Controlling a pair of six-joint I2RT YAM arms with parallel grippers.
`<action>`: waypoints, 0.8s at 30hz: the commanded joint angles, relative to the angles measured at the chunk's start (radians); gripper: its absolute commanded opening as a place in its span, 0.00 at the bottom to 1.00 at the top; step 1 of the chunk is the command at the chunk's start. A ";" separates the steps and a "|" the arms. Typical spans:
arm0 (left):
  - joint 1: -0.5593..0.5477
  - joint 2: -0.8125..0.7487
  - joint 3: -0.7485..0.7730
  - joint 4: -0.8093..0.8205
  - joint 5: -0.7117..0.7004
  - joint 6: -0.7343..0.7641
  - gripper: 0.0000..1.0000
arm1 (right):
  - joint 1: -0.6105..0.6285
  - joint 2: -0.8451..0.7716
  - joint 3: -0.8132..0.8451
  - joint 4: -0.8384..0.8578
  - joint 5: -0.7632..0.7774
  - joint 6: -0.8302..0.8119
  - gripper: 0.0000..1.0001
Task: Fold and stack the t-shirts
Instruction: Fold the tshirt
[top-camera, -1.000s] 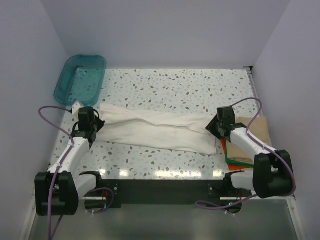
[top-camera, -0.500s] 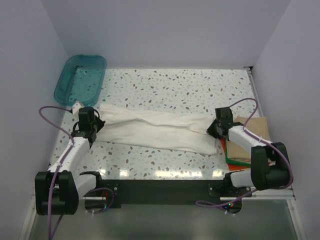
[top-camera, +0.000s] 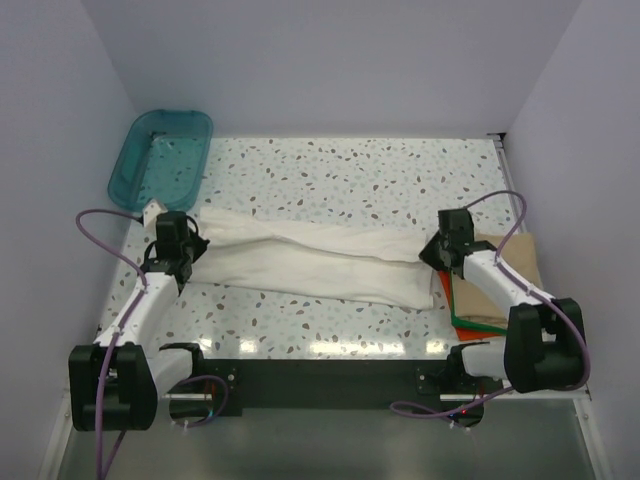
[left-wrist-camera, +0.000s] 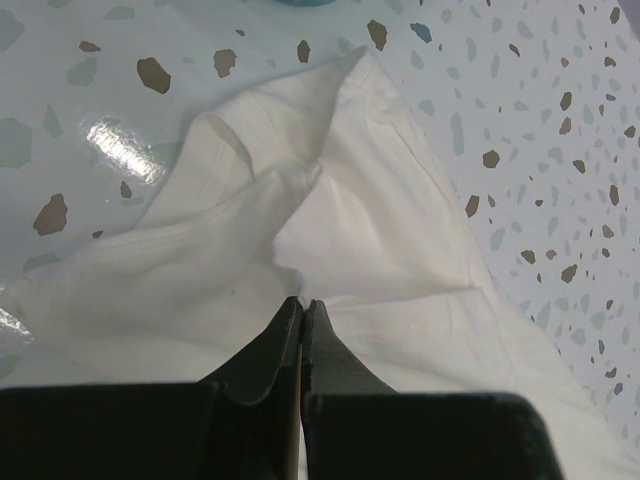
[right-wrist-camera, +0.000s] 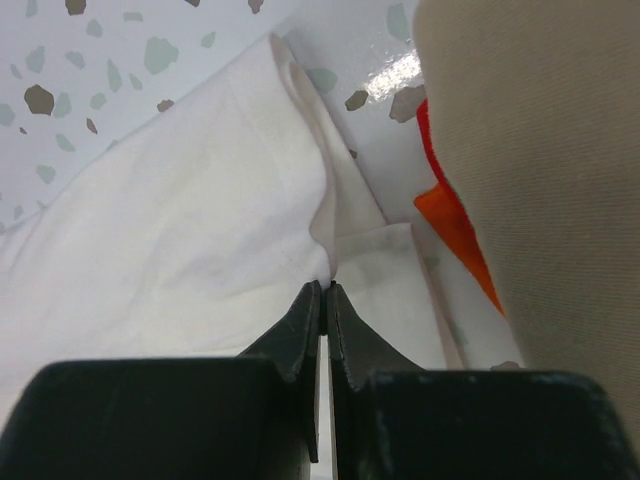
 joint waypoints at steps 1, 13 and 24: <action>0.008 -0.034 0.039 -0.010 -0.043 0.016 0.00 | -0.030 -0.038 0.027 -0.031 0.024 -0.029 0.00; 0.008 -0.063 -0.016 -0.033 -0.057 -0.020 0.00 | -0.061 -0.084 -0.040 -0.013 -0.042 -0.049 0.00; 0.006 -0.146 -0.003 -0.015 0.009 -0.016 0.49 | -0.021 -0.133 0.073 -0.060 -0.102 -0.196 0.56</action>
